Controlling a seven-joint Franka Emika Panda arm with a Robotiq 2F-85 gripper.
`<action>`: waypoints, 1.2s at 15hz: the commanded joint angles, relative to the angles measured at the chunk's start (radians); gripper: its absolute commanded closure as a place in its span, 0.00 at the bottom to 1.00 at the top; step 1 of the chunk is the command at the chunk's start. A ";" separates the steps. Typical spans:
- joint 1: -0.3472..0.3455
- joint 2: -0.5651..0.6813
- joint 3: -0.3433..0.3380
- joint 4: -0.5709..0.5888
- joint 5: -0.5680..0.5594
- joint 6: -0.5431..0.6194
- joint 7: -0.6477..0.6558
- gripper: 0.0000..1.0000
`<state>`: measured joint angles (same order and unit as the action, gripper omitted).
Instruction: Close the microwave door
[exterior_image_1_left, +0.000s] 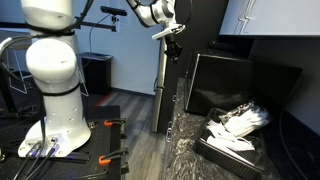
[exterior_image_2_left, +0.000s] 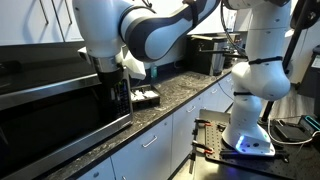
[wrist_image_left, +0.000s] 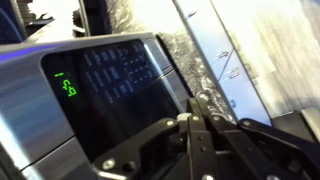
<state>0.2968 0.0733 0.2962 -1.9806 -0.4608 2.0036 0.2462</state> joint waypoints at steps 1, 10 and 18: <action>0.013 -0.084 0.011 -0.018 0.184 -0.106 0.006 1.00; 0.004 -0.262 0.012 -0.121 0.459 -0.175 0.144 1.00; -0.015 -0.288 0.017 -0.136 0.499 -0.177 0.133 0.73</action>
<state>0.2945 -0.2155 0.3005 -2.1193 0.0359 1.8296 0.3808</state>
